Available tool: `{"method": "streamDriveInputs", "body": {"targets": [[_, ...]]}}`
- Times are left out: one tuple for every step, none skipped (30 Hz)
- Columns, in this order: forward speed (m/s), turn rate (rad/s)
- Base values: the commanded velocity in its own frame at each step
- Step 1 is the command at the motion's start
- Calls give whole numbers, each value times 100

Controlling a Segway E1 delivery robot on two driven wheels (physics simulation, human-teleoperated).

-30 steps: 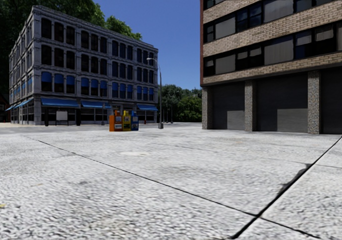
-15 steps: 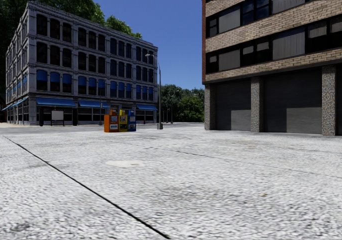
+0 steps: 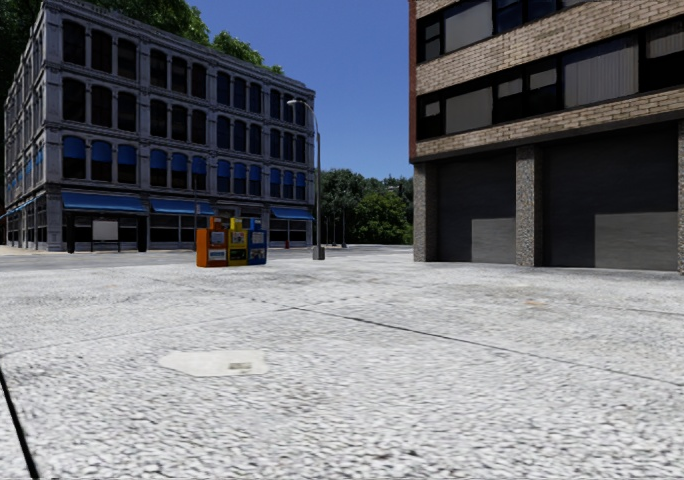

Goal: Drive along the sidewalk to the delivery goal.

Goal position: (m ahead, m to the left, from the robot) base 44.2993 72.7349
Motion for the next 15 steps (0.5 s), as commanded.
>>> {"method": "streamDriveInputs", "body": {"targets": [[200, 0], [200, 0], [200, 0], [200, 0], [200, 0], [200, 0], [200, 0], [200, 0], [200, 0], [200, 0], [200, 0], [200, 0], [200, 0], [200, 0], [200, 0]]}}
